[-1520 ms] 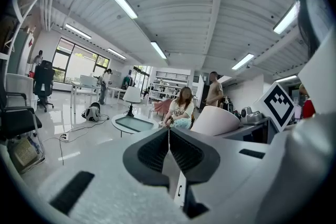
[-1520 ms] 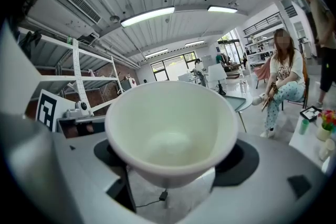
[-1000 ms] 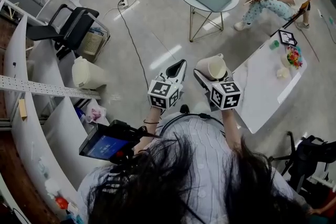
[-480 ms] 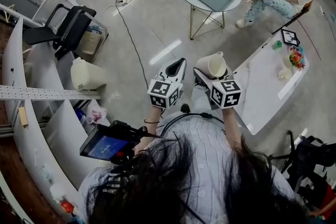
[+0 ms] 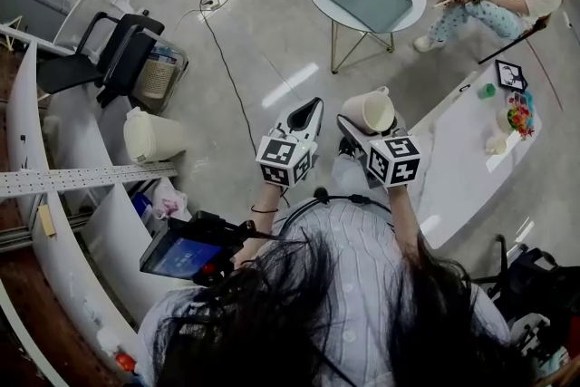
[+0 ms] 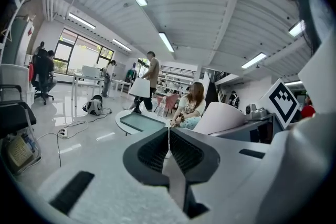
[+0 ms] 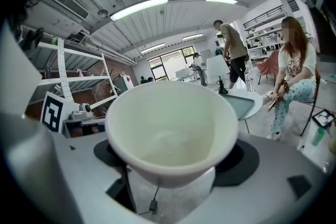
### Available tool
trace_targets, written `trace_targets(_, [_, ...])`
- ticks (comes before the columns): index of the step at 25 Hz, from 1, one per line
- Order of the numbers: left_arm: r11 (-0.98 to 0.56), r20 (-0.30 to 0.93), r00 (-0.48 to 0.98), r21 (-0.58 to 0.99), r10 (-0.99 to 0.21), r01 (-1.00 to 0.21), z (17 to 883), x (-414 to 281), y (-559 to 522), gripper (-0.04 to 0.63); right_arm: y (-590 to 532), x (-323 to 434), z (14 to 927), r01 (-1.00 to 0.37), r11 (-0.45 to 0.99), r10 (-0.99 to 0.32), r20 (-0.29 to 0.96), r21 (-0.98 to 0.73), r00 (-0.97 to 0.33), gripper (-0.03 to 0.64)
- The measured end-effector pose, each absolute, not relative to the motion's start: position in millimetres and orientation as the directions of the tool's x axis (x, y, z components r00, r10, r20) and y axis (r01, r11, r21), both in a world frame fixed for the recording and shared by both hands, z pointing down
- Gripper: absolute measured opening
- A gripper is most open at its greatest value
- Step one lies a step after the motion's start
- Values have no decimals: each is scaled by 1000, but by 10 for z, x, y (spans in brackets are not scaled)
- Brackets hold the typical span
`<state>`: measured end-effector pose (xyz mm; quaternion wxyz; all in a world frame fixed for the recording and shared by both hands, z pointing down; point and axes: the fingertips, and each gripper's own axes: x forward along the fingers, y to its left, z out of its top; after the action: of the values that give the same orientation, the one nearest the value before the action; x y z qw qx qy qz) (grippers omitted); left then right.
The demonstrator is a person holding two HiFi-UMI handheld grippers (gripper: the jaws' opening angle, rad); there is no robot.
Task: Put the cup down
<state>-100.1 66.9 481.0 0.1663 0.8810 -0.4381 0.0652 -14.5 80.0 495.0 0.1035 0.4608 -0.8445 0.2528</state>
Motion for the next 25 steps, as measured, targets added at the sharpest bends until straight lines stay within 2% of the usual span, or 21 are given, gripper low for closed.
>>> trace_targets(15, [-545,278,585,212,-762,-811,4793,-404,-580,17,-479,407,4983,-807,466,-704,400,-363,-587,433])
trace_targets(25, [-562,281,590,179,-757,-807,4730,-123,-975,17,-931,692,5023,-807,451,-711,394,-380,-583,433])
